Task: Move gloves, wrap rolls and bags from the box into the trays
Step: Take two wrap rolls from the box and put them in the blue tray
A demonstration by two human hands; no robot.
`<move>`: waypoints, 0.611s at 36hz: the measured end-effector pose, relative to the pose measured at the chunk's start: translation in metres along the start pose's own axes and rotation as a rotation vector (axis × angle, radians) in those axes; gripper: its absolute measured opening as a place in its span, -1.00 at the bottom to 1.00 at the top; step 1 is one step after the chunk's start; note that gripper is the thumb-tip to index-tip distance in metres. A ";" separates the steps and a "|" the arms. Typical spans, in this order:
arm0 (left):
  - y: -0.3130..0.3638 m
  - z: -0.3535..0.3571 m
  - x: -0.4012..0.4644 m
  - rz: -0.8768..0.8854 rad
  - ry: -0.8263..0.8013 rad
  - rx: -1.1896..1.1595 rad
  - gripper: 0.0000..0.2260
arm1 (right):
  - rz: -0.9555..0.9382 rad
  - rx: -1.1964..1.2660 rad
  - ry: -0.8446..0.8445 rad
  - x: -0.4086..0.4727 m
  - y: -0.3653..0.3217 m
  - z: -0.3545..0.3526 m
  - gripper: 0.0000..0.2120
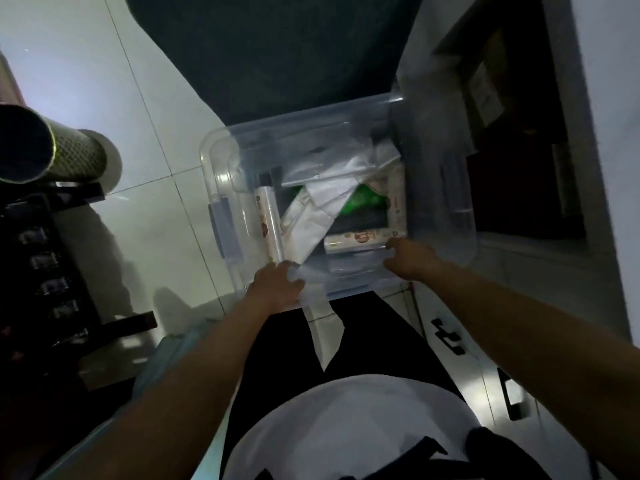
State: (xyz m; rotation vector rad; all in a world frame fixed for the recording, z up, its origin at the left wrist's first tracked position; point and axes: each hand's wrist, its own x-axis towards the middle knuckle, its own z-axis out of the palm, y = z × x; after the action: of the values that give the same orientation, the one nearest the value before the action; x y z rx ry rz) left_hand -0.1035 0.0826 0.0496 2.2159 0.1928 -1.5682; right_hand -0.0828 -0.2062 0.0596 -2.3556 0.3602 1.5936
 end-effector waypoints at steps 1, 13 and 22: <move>0.000 -0.004 0.009 -0.013 -0.007 -0.022 -0.34 | -0.001 0.010 0.003 0.006 -0.003 0.000 -0.48; 0.024 -0.001 0.051 -0.039 -0.015 -0.310 -0.39 | -0.095 -0.371 -0.061 0.088 -0.044 0.006 -0.52; 0.031 0.021 0.044 -0.039 0.081 -0.437 -0.44 | -0.136 -0.584 -0.018 0.109 -0.044 0.028 -0.50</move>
State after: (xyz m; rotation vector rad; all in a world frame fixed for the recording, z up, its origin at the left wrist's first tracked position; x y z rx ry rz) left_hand -0.0955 0.0399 0.0108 1.9381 0.5496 -1.3048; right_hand -0.0523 -0.1607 -0.0478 -2.6903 -0.3123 1.8358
